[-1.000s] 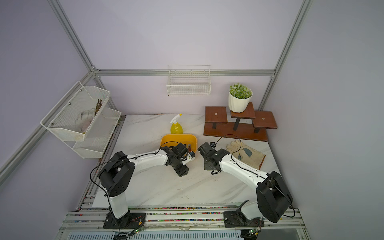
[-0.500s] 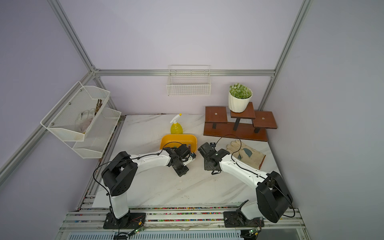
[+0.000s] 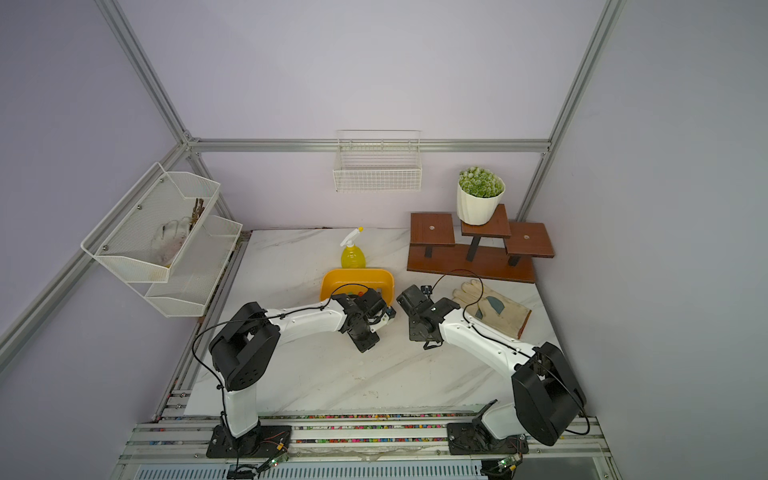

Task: Put the usb flash drive into the storage box
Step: Pick up the USB flash from the center of the board, then place the USB flash in the storage box.

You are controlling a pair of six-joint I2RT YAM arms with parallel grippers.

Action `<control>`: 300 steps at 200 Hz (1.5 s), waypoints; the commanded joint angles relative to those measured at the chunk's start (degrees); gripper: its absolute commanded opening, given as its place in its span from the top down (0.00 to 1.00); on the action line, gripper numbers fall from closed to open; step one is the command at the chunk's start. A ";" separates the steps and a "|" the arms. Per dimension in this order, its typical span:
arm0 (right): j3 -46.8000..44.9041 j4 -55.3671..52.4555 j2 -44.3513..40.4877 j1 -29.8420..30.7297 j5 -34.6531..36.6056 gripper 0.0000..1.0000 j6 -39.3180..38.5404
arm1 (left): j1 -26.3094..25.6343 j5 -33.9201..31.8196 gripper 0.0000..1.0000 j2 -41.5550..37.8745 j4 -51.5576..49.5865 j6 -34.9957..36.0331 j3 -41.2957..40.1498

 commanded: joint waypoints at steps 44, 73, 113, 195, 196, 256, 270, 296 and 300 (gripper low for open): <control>-0.84 0.10 -1.66 -0.62 -0.06 1.00 -0.60 | -0.33 -0.56 0.77 3.03 -2.94 -0.89 0.34; -0.83 0.26 -1.61 -0.68 -0.22 1.00 -0.69 | -0.44 -0.92 0.92 3.45 -4.03 -1.34 0.65; -1.01 0.66 -1.54 -0.70 -0.49 1.00 -0.69 | -0.44 -1.10 1.00 2.96 -5.11 -2.40 1.04; -0.84 1.12 -1.54 -1.20 -0.58 1.00 -0.87 | -0.41 -4.46 1.00 -3.05 -13.89 -5.39 6.03; -0.84 1.15 -1.53 -1.20 -0.58 1.00 -0.87 | -0.42 -4.58 1.00 -3.17 -14.04 -5.50 6.21; 0.38 1.35 -1.06 -1.60 -0.71 1.00 -1.83 | 1.68 -10.90 1.00 -5.16 -24.39 -6.57 19.09; 0.95 1.50 -0.57 -1.77 -0.92 1.00 -1.99 | 2.78 -11.96 1.00 -4.97 -25.25 -6.49 21.23; 2.26 1.56 0.27 -1.82 -1.39 1.00 -2.27 | 5.63 -14.80 1.00 -3.16 -26.94 -7.65 25.54; 2.55 1.53 0.49 -1.91 -1.33 1.00 -2.34 | 5.96 -15.10 1.00 -2.85 -26.96 -7.98 25.95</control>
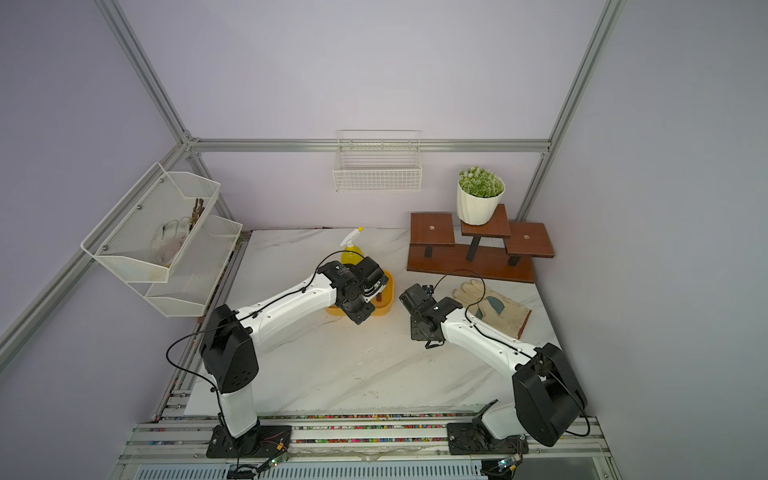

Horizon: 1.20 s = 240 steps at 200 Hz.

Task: Put the usb flash drive into the storage box
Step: Place the USB flash in the storage box.

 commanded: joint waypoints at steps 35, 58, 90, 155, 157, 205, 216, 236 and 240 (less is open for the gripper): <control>5.49 1.17 3.31 -1.20 -0.50 1.00 -1.73 | 6.46 -6.79 1.00 1.85 -0.45 -4.45 4.10; 7.71 0.99 5.34 -1.71 -0.85 1.00 -2.24 | 7.95 -6.67 1.00 2.97 3.69 -4.77 2.40; 10.55 0.86 8.43 -2.26 -1.63 1.00 -3.27 | 9.69 -6.87 1.00 7.42 5.69 -5.34 3.23; 13.24 0.70 11.21 -3.45 -2.69 1.00 -4.91 | 13.02 -5.33 1.00 10.53 9.20 -5.99 3.44; 13.26 0.66 11.25 -3.53 -2.63 1.00 -4.92 | 13.16 -5.24 1.00 10.67 9.27 -6.07 3.45; 12.22 1.26 11.20 -3.67 -3.36 1.00 -4.92 | 14.44 -3.09 1.00 12.27 11.54 -7.26 0.76; 12.05 1.29 11.10 -3.68 -3.48 1.00 -4.94 | 14.48 -3.11 1.00 12.28 12.34 -7.63 0.07; 11.87 1.37 11.11 -3.69 -3.47 1.00 -4.83 | 14.52 -3.02 1.00 12.43 13.50 -8.06 -0.63; 11.88 1.37 11.08 -3.73 -3.44 1.00 -4.81 | 14.50 -2.95 1.00 12.58 13.59 -8.12 -0.62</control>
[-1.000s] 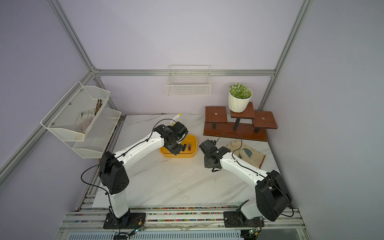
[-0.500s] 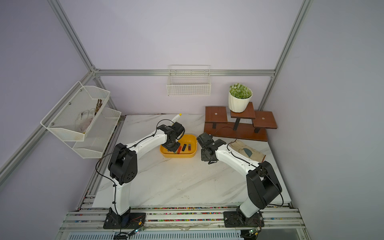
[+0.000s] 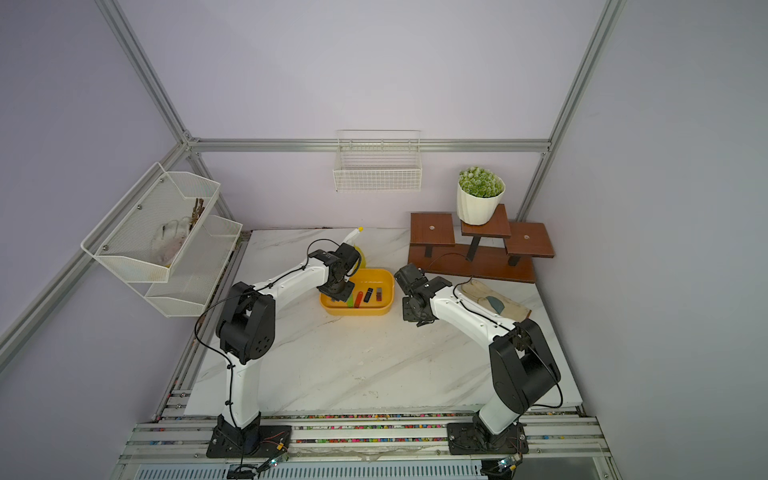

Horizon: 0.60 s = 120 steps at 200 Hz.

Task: Put the usb flash drive into the storage box
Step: Place the USB flash in the storage box.

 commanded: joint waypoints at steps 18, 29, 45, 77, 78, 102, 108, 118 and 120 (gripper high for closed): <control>-0.09 0.99 0.18 -0.29 -0.23 1.00 -0.39 | 0.08 1.08 1.00 0.95 2.69 -1.97 -0.47; -0.12 0.98 0.19 -0.33 -0.23 1.00 -0.36 | 0.14 0.54 1.00 1.18 2.69 -2.39 -0.70; -0.31 0.99 0.10 -0.36 -0.33 1.00 -0.31 | 0.28 -0.01 1.00 1.40 2.78 -2.74 -1.15; -0.36 1.06 0.27 -0.29 -0.36 1.00 -0.31 | 0.40 -0.20 0.97 1.92 2.68 -3.01 -1.52; -0.36 1.03 0.28 -0.29 -0.38 1.00 -0.31 | 0.43 -0.25 0.97 1.89 2.69 -3.06 -1.52; -0.28 1.09 0.37 -0.29 -0.45 1.00 -0.31 | 0.54 -0.94 0.93 1.95 2.50 -3.11 -1.61; -0.27 1.09 0.41 -0.29 -0.43 1.00 -0.35 | 0.56 -1.13 0.92 2.02 2.37 -3.19 -1.57; -0.27 1.04 0.46 -0.31 -0.45 1.00 -0.39 | 0.67 -1.07 0.90 2.07 2.08 -3.26 -1.36; -0.27 1.08 0.46 -0.31 -0.46 1.00 -0.39 | 0.66 -1.10 0.90 2.11 2.08 -3.23 -1.37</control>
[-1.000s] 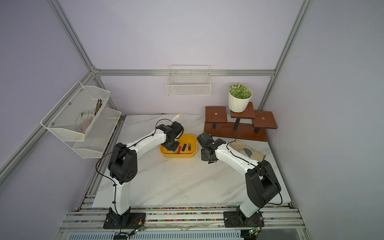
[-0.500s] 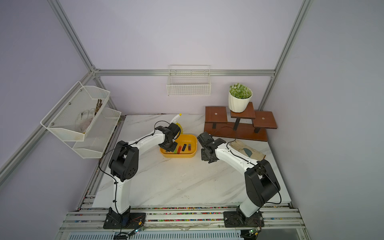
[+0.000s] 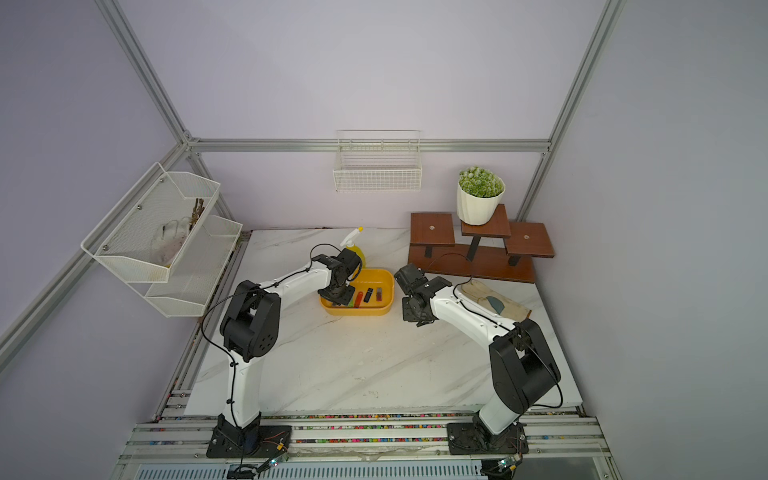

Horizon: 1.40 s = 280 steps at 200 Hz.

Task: Put the usb flash drive into the storage box
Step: Place the USB flash in the storage box.

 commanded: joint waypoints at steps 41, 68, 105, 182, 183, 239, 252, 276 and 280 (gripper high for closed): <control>-0.47 1.03 0.54 -0.37 -0.46 1.00 -0.42 | 0.52 -1.88 0.77 0.43 0.16 -1.46 0.21; -0.42 1.05 0.54 -0.32 -0.58 1.00 -0.38 | 0.60 -1.98 0.72 0.40 -0.10 -1.65 0.29; -0.28 1.05 0.54 -0.34 -0.62 1.00 -0.37 | 0.71 -2.31 0.72 0.08 -0.19 -1.56 0.25; 4.60 1.06 0.13 -0.19 -3.41 1.00 -2.55 | 0.69 -1.62 0.48 -8.63 -3.84 -0.67 7.96; 4.73 1.06 0.12 -0.19 -3.40 1.00 -2.61 | 0.74 -1.65 0.48 -8.78 -3.95 -0.64 8.08; 12.62 0.14 4.53 0.54 -7.97 1.00 -7.20 | 1.15 -3.57 0.43 -16.74 -6.26 -0.43 8.69; 15.64 -0.70 6.81 1.46 -8.89 1.00 -9.58 | 1.85 -4.45 0.42 -18.34 -6.89 -0.64 7.50; 22.42 -2.73 11.77 3.01 -8.35 1.00 -14.70 | 3.94 -4.64 0.40 -21.27 -7.33 -1.96 3.69; 23.55 -2.96 12.58 3.13 -8.80 1.00 -15.55 | 4.33 -4.53 0.40 -21.75 -7.30 -2.24 2.95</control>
